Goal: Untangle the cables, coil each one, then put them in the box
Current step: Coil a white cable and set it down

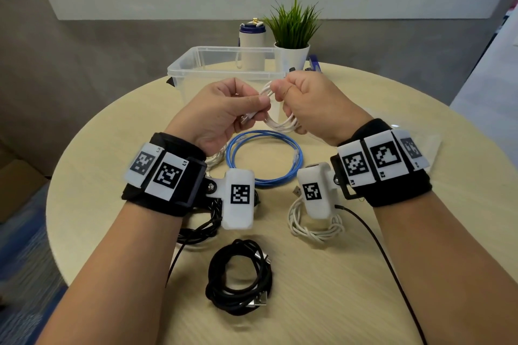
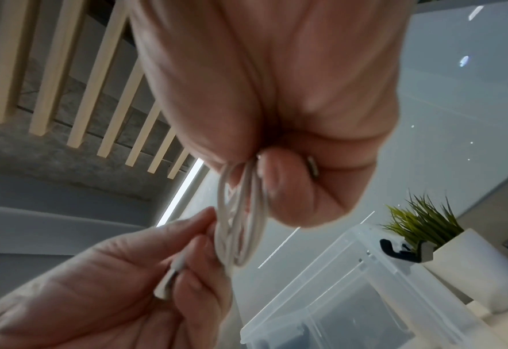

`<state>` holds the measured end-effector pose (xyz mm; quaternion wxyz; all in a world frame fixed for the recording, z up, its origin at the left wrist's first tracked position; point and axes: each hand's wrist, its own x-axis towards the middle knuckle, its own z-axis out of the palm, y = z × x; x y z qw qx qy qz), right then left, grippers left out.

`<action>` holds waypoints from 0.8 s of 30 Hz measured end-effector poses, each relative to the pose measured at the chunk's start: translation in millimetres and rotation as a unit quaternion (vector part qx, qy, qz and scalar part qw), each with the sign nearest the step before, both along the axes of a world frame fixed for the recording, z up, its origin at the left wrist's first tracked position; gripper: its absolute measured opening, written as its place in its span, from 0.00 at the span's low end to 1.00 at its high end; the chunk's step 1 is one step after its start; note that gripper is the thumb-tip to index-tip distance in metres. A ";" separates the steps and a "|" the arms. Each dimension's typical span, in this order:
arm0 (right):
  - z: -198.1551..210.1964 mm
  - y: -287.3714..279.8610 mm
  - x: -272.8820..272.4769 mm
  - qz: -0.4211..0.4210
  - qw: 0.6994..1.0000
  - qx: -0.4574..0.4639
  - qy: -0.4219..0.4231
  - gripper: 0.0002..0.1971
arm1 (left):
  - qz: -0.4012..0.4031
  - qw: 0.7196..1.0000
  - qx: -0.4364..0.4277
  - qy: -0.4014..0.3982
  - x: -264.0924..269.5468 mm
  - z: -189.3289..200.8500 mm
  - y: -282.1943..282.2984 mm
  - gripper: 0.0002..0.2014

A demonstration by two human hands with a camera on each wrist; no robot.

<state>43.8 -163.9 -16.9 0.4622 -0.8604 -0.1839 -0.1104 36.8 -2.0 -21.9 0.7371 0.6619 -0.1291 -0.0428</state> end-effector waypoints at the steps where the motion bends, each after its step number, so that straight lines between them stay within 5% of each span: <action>1: -0.1 -0.3 -0.1 0.008 1.000 0.014 0.008 0.15 | 0.002 1.000 0.002 -0.008 -0.1 0.2 0.7 0.10; 14: -3.1 -1.5 0.5 0.036 0.998 0.048 0.014 0.13 | -0.036 0.997 -0.037 -0.048 -2.7 2.5 4.2 0.11; 24: -1.9 -3.6 -3.5 0.039 0.999 -0.011 0.018 0.08 | 0.038 0.997 -0.002 -0.073 -0.3 1.5 2.1 0.11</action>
